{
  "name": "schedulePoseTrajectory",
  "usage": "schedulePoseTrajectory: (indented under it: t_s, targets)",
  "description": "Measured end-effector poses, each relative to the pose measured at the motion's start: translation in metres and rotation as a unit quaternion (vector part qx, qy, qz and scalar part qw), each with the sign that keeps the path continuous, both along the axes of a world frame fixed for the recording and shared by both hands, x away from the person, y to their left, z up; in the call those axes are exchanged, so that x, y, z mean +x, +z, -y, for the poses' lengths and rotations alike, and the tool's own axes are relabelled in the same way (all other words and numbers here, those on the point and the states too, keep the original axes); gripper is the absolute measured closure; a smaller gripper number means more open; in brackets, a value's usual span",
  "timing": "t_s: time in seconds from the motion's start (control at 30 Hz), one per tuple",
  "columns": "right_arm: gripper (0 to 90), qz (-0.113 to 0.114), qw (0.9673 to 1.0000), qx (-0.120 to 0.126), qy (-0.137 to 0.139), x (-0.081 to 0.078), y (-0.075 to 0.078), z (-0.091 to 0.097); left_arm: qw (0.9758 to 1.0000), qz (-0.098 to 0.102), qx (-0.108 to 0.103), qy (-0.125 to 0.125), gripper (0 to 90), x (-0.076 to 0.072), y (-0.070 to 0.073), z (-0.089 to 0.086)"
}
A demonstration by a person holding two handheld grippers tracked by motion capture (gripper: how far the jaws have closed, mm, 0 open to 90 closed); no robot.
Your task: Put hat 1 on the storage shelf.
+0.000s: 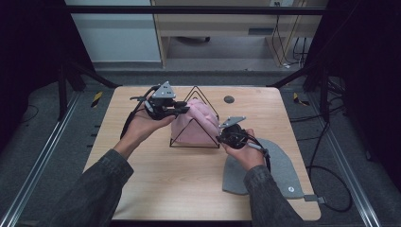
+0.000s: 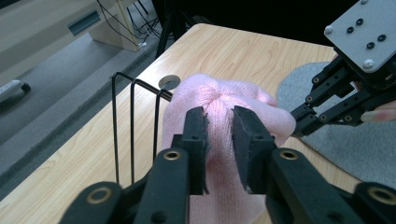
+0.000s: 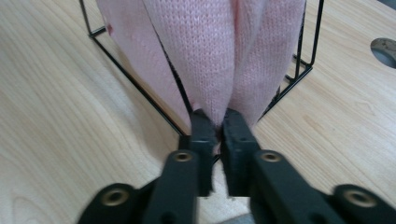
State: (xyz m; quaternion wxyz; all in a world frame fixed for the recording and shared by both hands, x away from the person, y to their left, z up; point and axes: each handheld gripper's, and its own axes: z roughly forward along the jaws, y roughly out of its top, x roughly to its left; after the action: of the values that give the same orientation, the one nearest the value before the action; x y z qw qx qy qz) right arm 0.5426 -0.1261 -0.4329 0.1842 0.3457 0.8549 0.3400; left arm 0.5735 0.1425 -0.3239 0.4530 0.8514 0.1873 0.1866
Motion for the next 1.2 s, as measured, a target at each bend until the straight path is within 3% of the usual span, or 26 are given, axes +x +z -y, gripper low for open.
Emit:
schedulePoseTrajectory:
  t_s: [0.13, 0.17, 0.33, 0.37, 0.4, 0.53, 0.57, 0.7, 0.8, 0.93, 1.2]
  targets:
    - [57.7, 0.001, 1.0000, 0.006, -0.005, -0.006, 0.006, 0.005, 0.9997, 0.004, -0.016, 0.017, 58.2, -0.004, 0.005, -0.001]
    - [50.5, 0.002, 0.9999, 0.010, -0.009, -0.009, 0.010, 0.012, 0.9995, -0.003, -0.019, 0.026, 51.1, -0.006, 0.007, -0.003]
    - [39.7, 0.004, 0.9993, 0.011, -0.034, -0.009, 0.017, 0.034, 0.9985, -0.032, -0.024, 0.037, 36.9, -0.008, 0.008, -0.010]
    - [37.1, 0.004, 0.9992, 0.008, -0.040, -0.008, 0.017, 0.040, 0.9985, -0.029, -0.022, 0.041, 34.9, -0.009, 0.008, -0.012]
    - [31.1, -0.006, 0.9985, 0.009, -0.054, -0.005, 0.017, 0.052, 0.9982, -0.029, -0.022, 0.047, 30.7, -0.010, 0.008, -0.013]
    - [24.9, -0.019, 0.9969, 0.011, -0.076, -0.001, 0.015, 0.067, 0.9970, -0.045, -0.029, 0.057, 23.8, -0.013, 0.004, -0.021]
    - [21.1, -0.031, 0.9956, 0.010, -0.088, 0.002, 0.011, 0.076, 0.9963, -0.049, -0.029, 0.064, 17.9, -0.015, 0.000, -0.026]
    - [17.7, -0.046, 0.9941, 0.009, -0.098, 0.005, 0.006, 0.090, 0.9956, -0.054, -0.031, 0.070, 13.2, -0.020, -0.007, -0.035]
    - [23.0, -0.060, 0.9911, 0.016, -0.117, 0.006, 0.004, 0.108, 0.9946, -0.062, -0.031, 0.078, 10.4, -0.026, -0.015, -0.045]
    - [27.2, -0.069, 0.9897, 0.007, -0.125, 0.007, 0.001, 0.120, 0.9931, -0.069, -0.025, 0.092, 9.4, -0.033, -0.025, -0.058]
    - [30.6, -0.077, 0.9870, 0.010, -0.141, 0.010, -0.002, 0.138, 0.9916, -0.075, -0.006, 0.105, 9.4, -0.046, -0.038, -0.083]
